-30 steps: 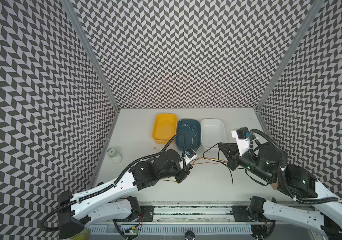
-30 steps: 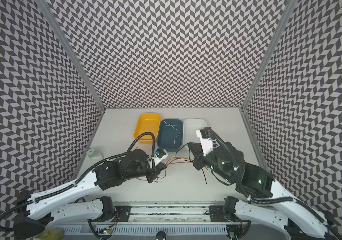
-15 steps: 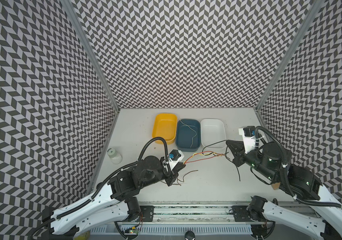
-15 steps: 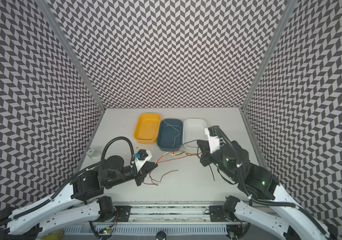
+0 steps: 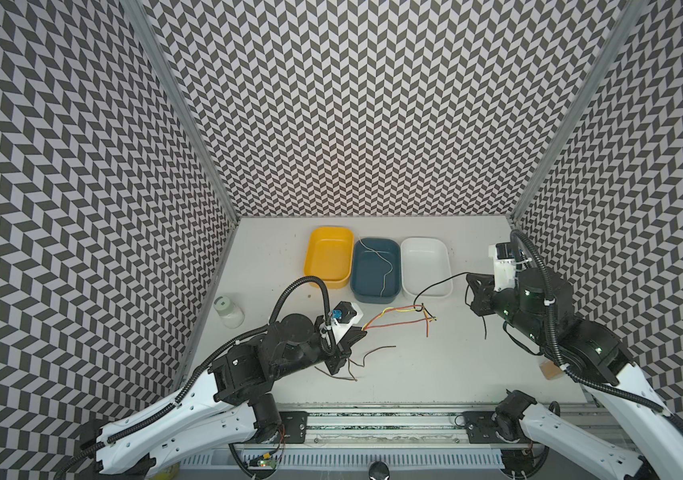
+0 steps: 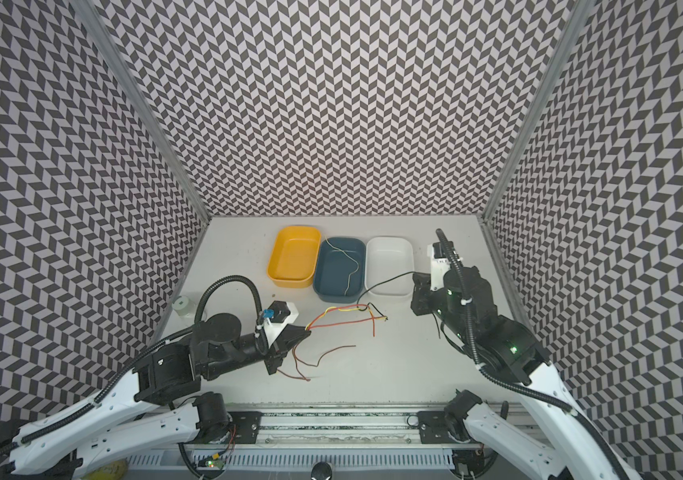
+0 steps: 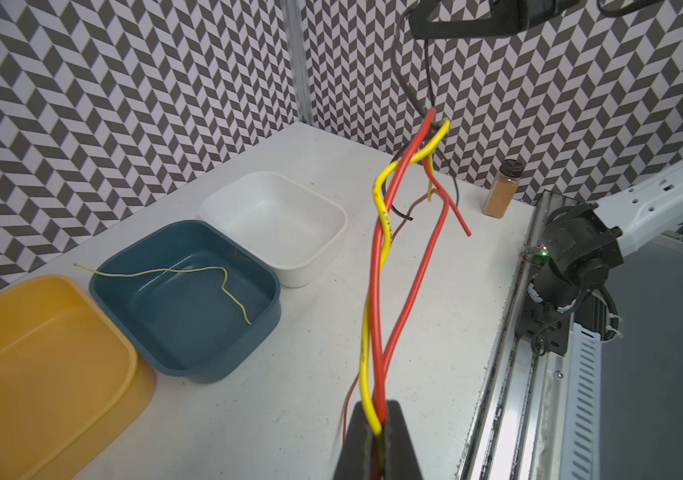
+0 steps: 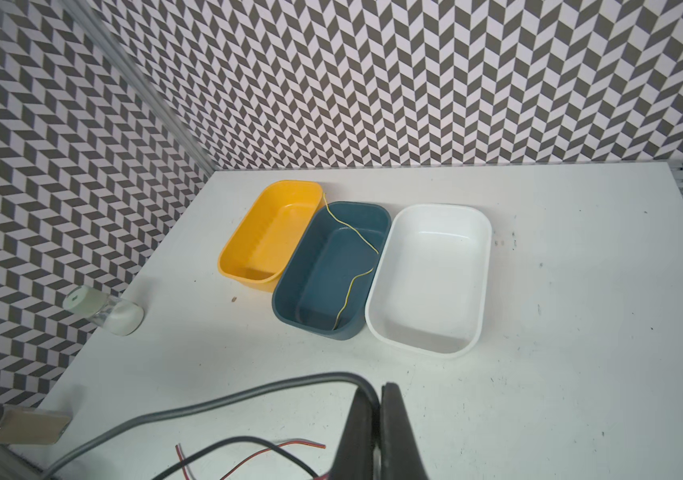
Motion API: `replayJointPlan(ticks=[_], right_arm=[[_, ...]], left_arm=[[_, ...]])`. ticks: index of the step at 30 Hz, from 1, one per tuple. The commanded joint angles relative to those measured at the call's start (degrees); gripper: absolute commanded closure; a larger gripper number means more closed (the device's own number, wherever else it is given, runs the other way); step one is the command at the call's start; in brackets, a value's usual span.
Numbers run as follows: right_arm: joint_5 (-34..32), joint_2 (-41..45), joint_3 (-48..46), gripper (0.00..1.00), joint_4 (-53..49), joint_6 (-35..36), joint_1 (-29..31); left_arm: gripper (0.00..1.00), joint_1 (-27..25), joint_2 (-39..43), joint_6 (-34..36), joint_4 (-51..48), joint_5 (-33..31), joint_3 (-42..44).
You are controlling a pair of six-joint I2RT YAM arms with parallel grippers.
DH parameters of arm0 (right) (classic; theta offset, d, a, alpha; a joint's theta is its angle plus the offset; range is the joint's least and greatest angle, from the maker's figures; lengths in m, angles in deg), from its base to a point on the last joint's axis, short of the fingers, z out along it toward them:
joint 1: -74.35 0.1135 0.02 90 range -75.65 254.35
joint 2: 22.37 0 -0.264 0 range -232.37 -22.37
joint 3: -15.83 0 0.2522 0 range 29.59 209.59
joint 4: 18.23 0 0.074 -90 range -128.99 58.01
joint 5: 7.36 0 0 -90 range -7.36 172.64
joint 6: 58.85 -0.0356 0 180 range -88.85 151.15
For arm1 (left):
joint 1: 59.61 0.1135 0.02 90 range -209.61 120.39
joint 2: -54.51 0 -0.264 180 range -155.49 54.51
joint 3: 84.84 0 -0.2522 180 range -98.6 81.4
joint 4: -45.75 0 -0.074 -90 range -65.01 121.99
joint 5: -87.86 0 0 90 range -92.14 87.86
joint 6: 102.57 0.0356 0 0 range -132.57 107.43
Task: Untangle the cables
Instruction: 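Carry the black wire with the right gripper over the white tray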
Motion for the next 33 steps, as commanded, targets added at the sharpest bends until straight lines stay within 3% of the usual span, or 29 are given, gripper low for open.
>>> replayJointPlan(ticks=[1, 7, 16, 21, 27, 33], right_arm=[[-2.45, 0.00, 2.16, 1.00, -1.16, -1.20, -3.12], [-1.19, -0.03, 6.07, 1.00, -3.52, -1.68, -8.55], [1.31, -0.83, 10.74, 1.00, -6.06, -2.18, -12.09], [0.32, -1.42, 13.90, 1.00, -6.96, -2.41, -12.49], [-0.61, -4.59, 17.97, 1.00, -10.38, -2.18, -12.98], [-4.57, -4.92, 19.93, 1.00, -12.57, -2.47, -13.78]], left_arm=[[1.00, -0.11, 0.33, 1.37, -1.96, -6.11, -0.42], [1.00, -0.08, 0.24, 1.38, -3.74, -13.89, -1.62], [1.00, -0.09, 1.47, -0.99, -7.60, -23.96, -2.99], [1.00, -0.07, 3.57, -2.62, -8.14, -34.07, -1.58], [1.00, -0.12, 6.74, -2.61, -6.49, -35.91, 0.01], [1.00, -0.14, 17.29, -1.10, -0.60, -33.23, 4.22]])
